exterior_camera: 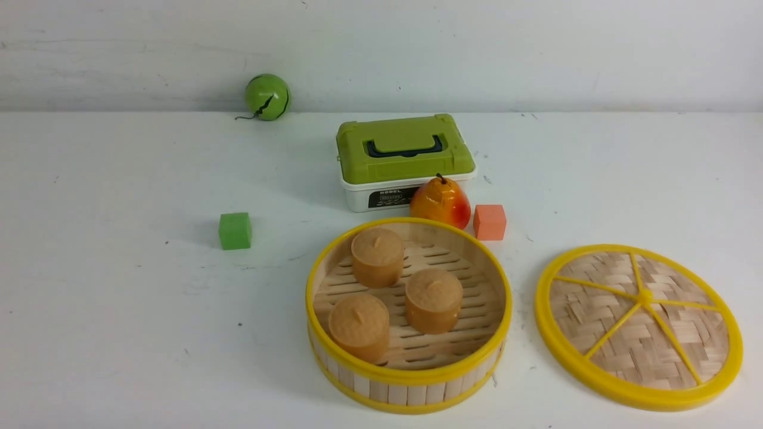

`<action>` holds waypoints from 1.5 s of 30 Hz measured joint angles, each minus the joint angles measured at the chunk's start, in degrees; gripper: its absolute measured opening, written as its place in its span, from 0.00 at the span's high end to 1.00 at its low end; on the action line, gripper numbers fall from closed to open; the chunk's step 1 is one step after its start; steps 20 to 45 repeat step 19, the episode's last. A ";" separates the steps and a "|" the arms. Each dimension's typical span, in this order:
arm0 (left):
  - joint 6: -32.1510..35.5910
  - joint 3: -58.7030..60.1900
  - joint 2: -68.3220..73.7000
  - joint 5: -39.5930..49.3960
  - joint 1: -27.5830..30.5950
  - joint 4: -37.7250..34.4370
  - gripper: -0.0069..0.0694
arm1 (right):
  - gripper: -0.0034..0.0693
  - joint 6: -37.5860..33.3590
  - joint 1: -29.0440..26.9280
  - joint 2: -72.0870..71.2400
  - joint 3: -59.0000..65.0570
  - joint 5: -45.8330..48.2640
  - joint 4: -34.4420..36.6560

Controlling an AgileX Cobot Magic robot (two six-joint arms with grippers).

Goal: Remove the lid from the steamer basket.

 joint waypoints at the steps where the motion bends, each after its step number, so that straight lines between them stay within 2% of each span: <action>1: 0.00 0.00 0.00 0.00 0.00 0.00 0.59 | 0.93 0.00 0.00 0.00 0.00 0.00 0.00; 45: 0.00 0.00 0.00 0.05 0.00 0.00 0.59 | 0.92 0.00 0.00 0.00 0.00 0.00 0.00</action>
